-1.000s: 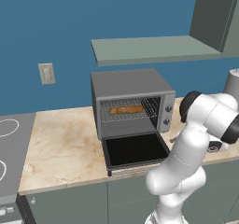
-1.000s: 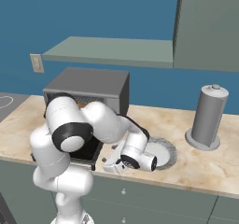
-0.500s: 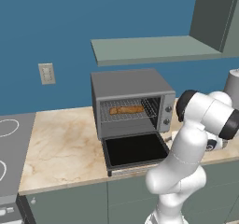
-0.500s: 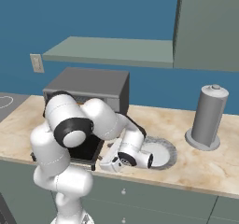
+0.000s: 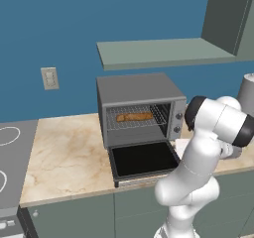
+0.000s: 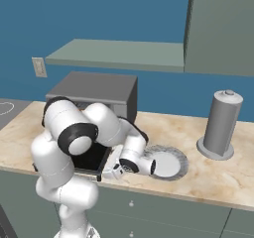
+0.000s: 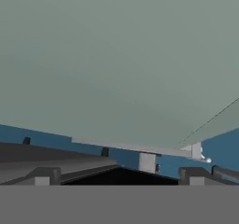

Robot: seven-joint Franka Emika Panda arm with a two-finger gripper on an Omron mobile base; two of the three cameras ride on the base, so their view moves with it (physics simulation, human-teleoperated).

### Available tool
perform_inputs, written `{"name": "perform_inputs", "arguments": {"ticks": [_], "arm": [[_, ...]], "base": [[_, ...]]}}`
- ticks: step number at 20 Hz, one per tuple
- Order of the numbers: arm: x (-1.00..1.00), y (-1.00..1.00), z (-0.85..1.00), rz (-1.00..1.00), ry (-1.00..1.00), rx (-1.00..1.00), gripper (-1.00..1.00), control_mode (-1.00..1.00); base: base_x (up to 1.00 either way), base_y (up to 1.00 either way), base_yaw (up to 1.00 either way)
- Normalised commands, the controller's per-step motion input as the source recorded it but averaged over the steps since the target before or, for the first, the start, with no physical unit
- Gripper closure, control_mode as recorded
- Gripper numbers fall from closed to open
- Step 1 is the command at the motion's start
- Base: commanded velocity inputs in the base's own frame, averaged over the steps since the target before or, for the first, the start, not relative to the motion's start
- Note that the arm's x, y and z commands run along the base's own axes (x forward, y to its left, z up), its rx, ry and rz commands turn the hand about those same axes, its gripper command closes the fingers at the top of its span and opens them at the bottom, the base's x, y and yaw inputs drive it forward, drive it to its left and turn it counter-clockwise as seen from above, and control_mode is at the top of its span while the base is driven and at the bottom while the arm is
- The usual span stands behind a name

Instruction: Pull the toaster oven rack outwards. Pick up the baguette from the plate and place it on the toaster oven rack. Close the toaster oven door fully and set the temperature to the lowest setting.

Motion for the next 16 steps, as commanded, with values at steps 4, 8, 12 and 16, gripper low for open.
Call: {"name": "perform_inputs", "arguments": {"ticks": [4,8,12,16], "arm": [[-0.06,0.33,0.0,0.0,-0.01,0.08,-1.0,-1.0],[-0.05,0.16,0.28,-0.01,0.12,0.15,-1.0,-1.0],[-0.01,0.08,0.54,-0.05,0.31,0.13,-1.0,-1.0],[0.0,0.14,0.71,-0.13,0.42,0.08,-1.0,-1.0]], "base": [[0.0,0.0,0.0],[0.0,0.0,0.0],[0.0,0.0,0.0],[0.0,0.0,0.0]]}}
